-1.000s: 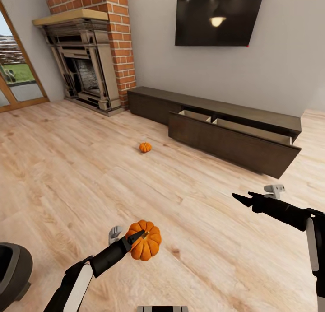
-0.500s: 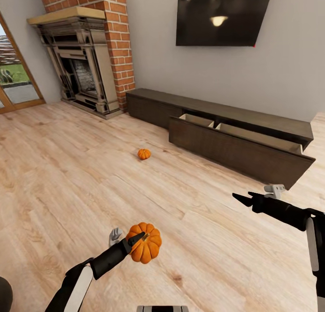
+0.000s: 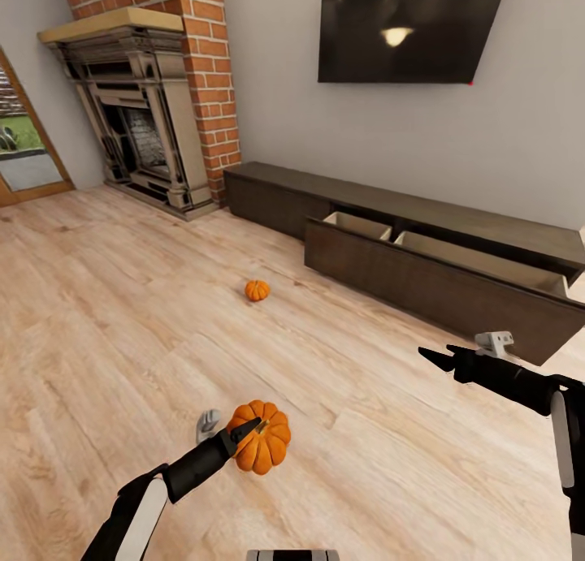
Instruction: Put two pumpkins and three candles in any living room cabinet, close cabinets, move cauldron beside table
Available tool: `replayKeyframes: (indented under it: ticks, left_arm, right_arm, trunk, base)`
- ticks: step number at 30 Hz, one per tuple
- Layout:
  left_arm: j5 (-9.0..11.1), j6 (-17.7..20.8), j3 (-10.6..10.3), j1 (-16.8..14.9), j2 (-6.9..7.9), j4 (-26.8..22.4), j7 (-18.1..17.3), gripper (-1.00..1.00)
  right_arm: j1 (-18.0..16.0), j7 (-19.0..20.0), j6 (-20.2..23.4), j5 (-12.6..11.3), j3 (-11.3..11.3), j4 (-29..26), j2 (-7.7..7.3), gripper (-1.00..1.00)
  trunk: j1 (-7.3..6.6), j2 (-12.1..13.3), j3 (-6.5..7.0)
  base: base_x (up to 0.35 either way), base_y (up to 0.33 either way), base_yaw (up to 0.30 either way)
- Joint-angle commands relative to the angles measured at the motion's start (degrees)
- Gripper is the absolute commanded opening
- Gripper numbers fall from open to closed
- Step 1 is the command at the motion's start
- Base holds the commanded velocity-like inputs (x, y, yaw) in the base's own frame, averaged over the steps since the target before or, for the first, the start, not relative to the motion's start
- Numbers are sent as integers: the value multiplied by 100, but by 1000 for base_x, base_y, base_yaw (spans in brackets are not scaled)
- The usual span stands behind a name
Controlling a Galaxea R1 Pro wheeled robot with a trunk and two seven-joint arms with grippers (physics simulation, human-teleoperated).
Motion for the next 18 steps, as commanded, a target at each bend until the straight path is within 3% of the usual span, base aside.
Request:
replayKeyframes:
  ticks: [1, 18]
  left_arm:
    - [58, 57, 15, -3, -6, -2, -19, -100]
    - [81, 57, 23, -3, 2, 6, -19, -100]
  right_arm:
    - [-6, 51, 32, 43, -8, -4, 1, 100]
    - [-6, 57, 32, 34, -11, -2, 6, 100]
  trunk:
    - [2, -2, -5]
    - [2, -2, -5]
  base:
    - [344, 0, 0]
    - [344, 0, 0]
